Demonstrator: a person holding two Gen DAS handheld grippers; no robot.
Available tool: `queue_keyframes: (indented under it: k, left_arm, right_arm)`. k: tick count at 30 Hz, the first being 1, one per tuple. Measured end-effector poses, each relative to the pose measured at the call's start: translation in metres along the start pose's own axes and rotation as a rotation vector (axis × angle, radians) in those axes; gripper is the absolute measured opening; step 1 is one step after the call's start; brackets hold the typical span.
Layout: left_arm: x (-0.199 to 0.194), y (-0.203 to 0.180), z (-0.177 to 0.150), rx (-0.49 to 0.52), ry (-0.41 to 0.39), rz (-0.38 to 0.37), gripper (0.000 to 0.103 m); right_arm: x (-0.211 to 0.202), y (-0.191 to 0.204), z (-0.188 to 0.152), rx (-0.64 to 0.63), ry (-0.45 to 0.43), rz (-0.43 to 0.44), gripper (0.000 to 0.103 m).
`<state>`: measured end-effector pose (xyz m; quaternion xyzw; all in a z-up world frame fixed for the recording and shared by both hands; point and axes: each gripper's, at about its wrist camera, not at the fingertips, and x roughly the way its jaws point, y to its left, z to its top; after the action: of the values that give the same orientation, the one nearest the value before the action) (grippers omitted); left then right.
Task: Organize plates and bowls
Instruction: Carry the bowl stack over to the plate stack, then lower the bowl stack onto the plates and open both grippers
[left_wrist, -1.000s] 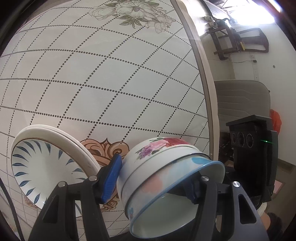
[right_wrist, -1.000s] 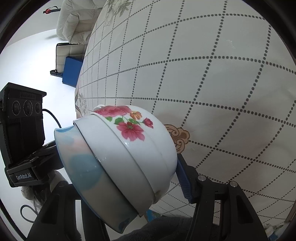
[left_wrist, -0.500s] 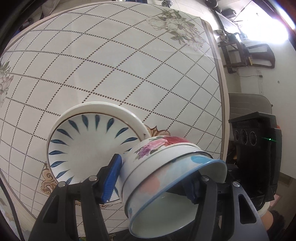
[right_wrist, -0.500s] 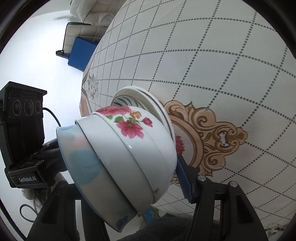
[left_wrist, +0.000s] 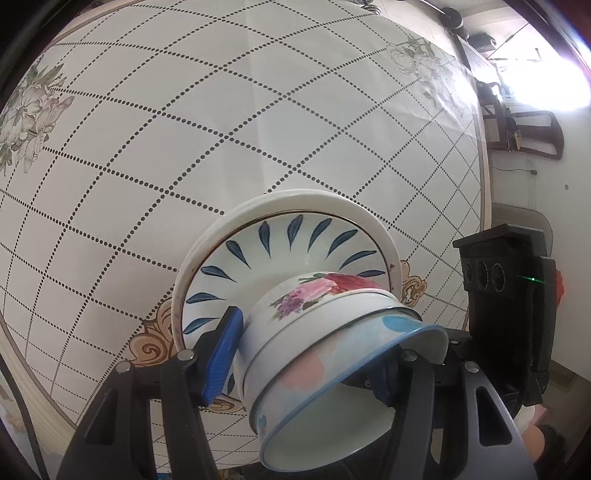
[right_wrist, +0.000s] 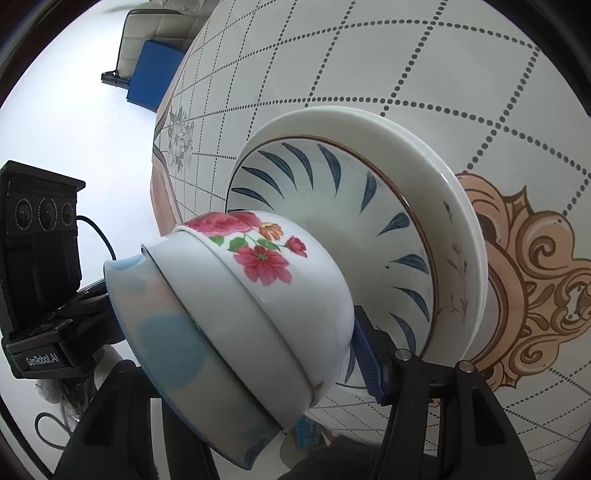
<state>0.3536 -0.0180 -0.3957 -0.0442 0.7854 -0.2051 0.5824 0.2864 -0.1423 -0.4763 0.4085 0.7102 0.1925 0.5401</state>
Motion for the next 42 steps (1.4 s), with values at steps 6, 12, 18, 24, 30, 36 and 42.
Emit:
queue_keyframes:
  k: [6, 12, 18, 24, 30, 36, 42]
  left_arm:
    - [0.003, 0.008, 0.006, 0.004, 0.010, -0.009, 0.057]
    - [0.004, 0.011, 0.008, 0.009, 0.019, -0.016, 0.057]
    - [0.008, 0.013, 0.009, 0.008, 0.028, -0.022, 0.057]
    - [0.009, 0.014, 0.007, -0.006, 0.029, -0.028, 0.057]
    - [0.004, 0.016, 0.004, -0.015, 0.021, -0.042, 0.057]
    - [-0.024, 0.012, -0.006, -0.019, -0.074, 0.026, 0.057]
    - [-0.064, -0.002, -0.034, 0.008, -0.240, 0.191, 0.057]
  right_arm:
    - [0.007, -0.004, 0.002, 0.013, 0.001, -0.024, 0.061]
    - [0.008, -0.004, 0.005, 0.031, -0.014, -0.037, 0.061]
    - [0.007, -0.003, 0.007, 0.036, -0.024, -0.050, 0.061]
    - [0.004, -0.005, 0.007, 0.037, -0.027, -0.054, 0.061]
    - [0.000, -0.009, 0.007, 0.045, -0.027, -0.058, 0.060]
    - [-0.005, -0.007, 0.000, 0.051, -0.032, -0.079, 0.060]
    - [-0.024, 0.013, -0.015, -0.028, -0.080, -0.202, 0.061]
